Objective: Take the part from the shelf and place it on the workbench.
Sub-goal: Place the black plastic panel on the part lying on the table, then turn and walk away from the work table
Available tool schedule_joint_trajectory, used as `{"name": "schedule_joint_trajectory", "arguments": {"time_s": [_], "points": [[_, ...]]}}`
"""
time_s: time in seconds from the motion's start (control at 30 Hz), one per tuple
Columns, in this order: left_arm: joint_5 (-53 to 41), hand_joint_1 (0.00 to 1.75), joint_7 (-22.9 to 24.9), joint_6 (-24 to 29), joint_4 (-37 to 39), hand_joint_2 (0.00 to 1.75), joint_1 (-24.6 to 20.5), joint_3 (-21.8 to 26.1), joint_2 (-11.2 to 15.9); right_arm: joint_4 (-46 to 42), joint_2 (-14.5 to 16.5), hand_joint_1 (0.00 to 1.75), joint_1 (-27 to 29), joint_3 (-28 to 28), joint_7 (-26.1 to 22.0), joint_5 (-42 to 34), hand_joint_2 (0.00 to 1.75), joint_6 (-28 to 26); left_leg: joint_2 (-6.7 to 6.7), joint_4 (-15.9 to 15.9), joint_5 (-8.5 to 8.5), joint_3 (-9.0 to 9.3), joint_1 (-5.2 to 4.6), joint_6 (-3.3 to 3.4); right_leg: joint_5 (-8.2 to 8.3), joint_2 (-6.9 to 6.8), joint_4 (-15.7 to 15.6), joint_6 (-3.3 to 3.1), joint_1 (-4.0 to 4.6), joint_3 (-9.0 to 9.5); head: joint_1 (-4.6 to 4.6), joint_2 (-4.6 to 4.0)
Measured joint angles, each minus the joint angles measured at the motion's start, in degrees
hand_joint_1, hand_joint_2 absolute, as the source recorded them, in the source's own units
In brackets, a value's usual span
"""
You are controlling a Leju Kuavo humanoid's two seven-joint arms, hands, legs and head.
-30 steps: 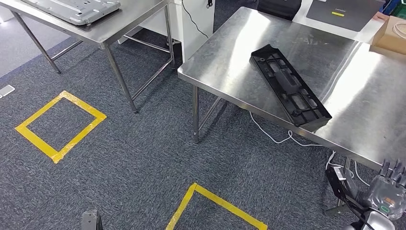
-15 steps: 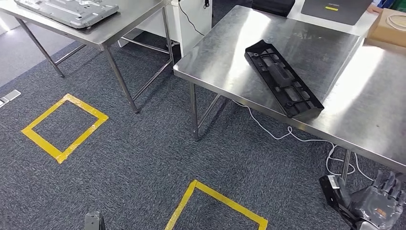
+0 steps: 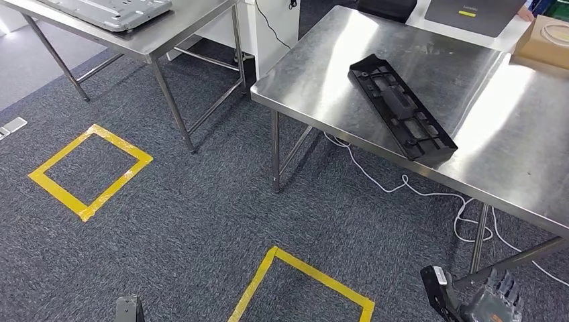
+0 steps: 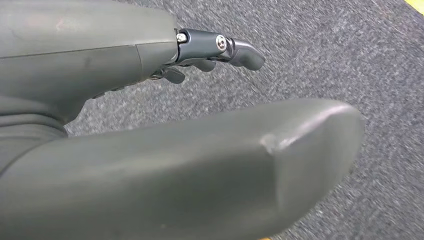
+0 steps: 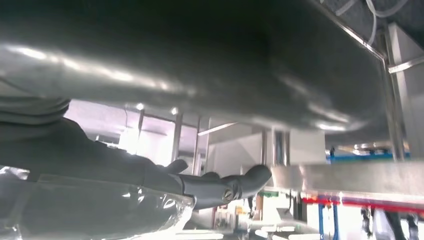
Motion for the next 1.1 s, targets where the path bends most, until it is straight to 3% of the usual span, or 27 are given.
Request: {"name": "schedule_joint_trajectory", "arguments": {"time_s": [0.07,0.1,0.13,0.17,0.23,0.3,0.37,0.43,0.5,0.57,0.6,0.63,0.67,0.77,0.8,0.93,1.0,1.07,1.1], "points": [[-0.31,0.0,0.14,-0.05,-0.02,0.0,-0.05,0.31,0.03,3.44,0.6,0.0,-0.88,-2.11,-2.73,-1.15,1.31,0.01,0.08,-0.11,0.66,-0.9,-0.16,0.27,-3.58,0.02,7.62,-0.32,-0.12,-3.35,0.14,0.0],[-0.46,0.0,0.2,-0.08,-0.03,0.0,-0.04,0.43,0.03,5.44,0.98,0.0,-1.31,-3.51,-4.28,-1.63,1.75,0.01,0.1,-0.08,0.93,-1.33,-0.24,0.22,-4.47,0.02,10.06,-0.13,-0.16,-4.17,0.16,-0.01],[-0.63,0.0,0.25,-0.08,-0.03,0.0,-0.03,0.52,0.03,7.42,1.33,0.0,-1.8,-4.93,-5.64,-1.9,1.75,0.01,0.11,-0.06,1.21,-1.71,-0.29,0.13,-4.53,0.01,10.4,0.25,-0.2,-3.88,0.15,0.0],[-0.92,0.0,0.27,-0.09,-0.02,0.0,-0.02,0.56,0.04,10.09,1.61,0.0,-2.4,-6.45,-6.85,-2.02,1.75,0.03,0.11,-0.04,1.45,-2.01,-0.31,-0.01,-3.8,0.0,8.33,0.74,-0.25,-2.34,0.16,0.0],[-1.75,0.0,0.17,-0.2,-0.04,0.0,-0.05,0.57,0.05,15.9,1.85,0.0,-3.92,-8.8,-8.87,-2.65,1.75,0.44,0.15,0.08,1.86,-2.42,-0.35,-0.43,-1.52,-0.08,-0.25,1.45,-0.42,2.98,0.19,0.0],[-2.78,0.0,-0.18,-0.28,-0.06,0.0,-0.14,0.55,0.15,22.11,2.11,0.0,-5.27,-10.95,-11.41,-4.67,1.75,1.75,0.23,0.38,2.09,-2.7,-0.63,-0.94,0.0,-0.08,-6.02,1.06,-0.35,6.1,0.06,-0.01],[-3.64,0.0,-0.56,-0.25,-0.07,0.0,-0.19,0.49,0.31,26.97,2.67,0.0,-5.85,-13.36,-14.32,-7.65,1.75,3.96,0.26,0.55,2.32,-2.83,-0.76,-1.45,0.55,-0.01,-6.71,0.16,-0.11,6.15,-0.09,-0.01],[-4.25,0.0,-0.65,-0.18,-0.07,0.0,-0.14,0.45,0.49,30.41,3.45,0.0,-5.98,-15.62,-16.0,-9.87,1.75,6.0,0.19,1.31,1.81,-3.3,-0.42,-2.06,1.09,-0.03,-6.75,-0.75,-0.5,6.2,-0.1,-0.01],[-4.83,0.0,-0.53,-0.07,-0.07,0.0,-0.1,0.38,0.65,32.97,4.21,0.0,-6.03,-17.54,-16.1,-11.6,0.87,7.83,0.08,5.56,-1.57,-5.01,-0.01,-2.84,1.73,-0.07,-6.82,-1.69,-0.87,6.06,-0.29,0.01],[-5.27,0.0,-0.37,0.03,-0.07,0.0,-0.08,0.28,0.73,34.99,4.71,0.0,-5.84,-19.48,-15.55,-13.25,0.0,9.74,0.02,13.18,-6.22,-7.66,0.34,-3.6,2.1,-0.08,-6.72,-2.11,-0.69,5.58,-0.49,0.0],[-5.42,0.0,-0.29,0.09,-0.07,0.0,-0.06,0.26,0.77,35.81,4.9,0.0,-5.65,-20.43,-15.06,-13.74,0.0,10.7,0.01,16.23,-7.59,-8.57,0.5,-3.84,2.21,-0.08,-6.63,-2.13,-0.61,5.33,-0.48,-0.01],[-5.59,0.0,-0.22,0.2,-0.07,0.0,-0.03,0.22,0.78,36.54,5.06,0.0,-5.42,-21.25,-14.41,-13.98,0.0,11.89,0.01,17.4,-7.89,-8.58,0.65,-3.96,2.29,-0.08,-6.49,-2.11,-0.55,5.1,-0.5,-0.01],[-5.75,0.0,-0.15,0.34,-0.07,0.0,-0.01,0.16,0.81,37.2,5.19,0.0,-5.2,-21.92,-13.68,-13.99,0.0,13.22,0.01,16.28,-7.15,-7.44,0.77,-3.98,2.33,-0.06,-6.32,-2.04,-0.53,4.91,-0.48,-0.01],[-6.27,0.0,0.09,0.67,-0.07,0.0,-0.15,-0.15,1.04,38.53,5.53,0.0,-4.86,-22.88,-11.71,-13.68,0.0,16.43,-0.13,5.18,-3.25,-0.54,0.79,-3.44,2.48,0.07,-5.83,-1.76,-0.38,4.52,-0.46,-0.01],[-6.51,0.0,0.25,0.68,-0.07,0.0,-0.23,-0.26,1.11,38.82,5.69,0.0,-4.86,-23.03,-11.16,-13.45,0.0,17.3,-0.2,2.78,-2.72,0.74,0.65,-3.18,2.62,0.09,-5.75,-1.51,-0.26,4.35,-0.46,-0.01],[-7.28,0.0,0.86,0.61,-0.07,0.0,-0.41,-0.63,1.29,39.71,6.43,0.0,-4.8,-23.18,-9.79,-12.44,0.0,20.02,-0.19,1.06,-1.71,0.66,0.23,-1.82,3.13,0.05,-5.67,-0.15,0.0,3.51,-0.41,-0.01],[-7.44,0.0,0.95,0.6,-0.07,0.0,-0.53,-0.86,1.25,40.0,6.66,0.0,-4.76,-23.18,-9.53,-12.27,0.0,20.35,0.01,0.24,-0.62,0.24,0.34,-0.87,0.92,0.03,-2.41,-0.31,0.09,1.72,-0.21,0.0],[-7.45,0.0,0.99,0.58,-0.07,0.0,-0.61,-1.06,1.23,40.2,6.76,0.0,-4.73,-23.19,-9.43,-12.21,0.0,20.44,0.14,0.12,0.18,-0.74,0.21,-0.32,-3.25,0.04,5.23,-0.94,-0.08,-1.61,-0.01,-0.01],[-7.45,0.0,1.02,0.58,-0.07,0.0,-0.6,-1.11,1.26,40.27,6.76,0.0,-4.7,-23.19,-9.39,-12.2,0.0,20.44,0.17,0.14,0.53,-1.28,0.1,-0.25,-4.83,0.05,8.83,-0.96,-0.15,-3.0,0.03,-0.01]]}}
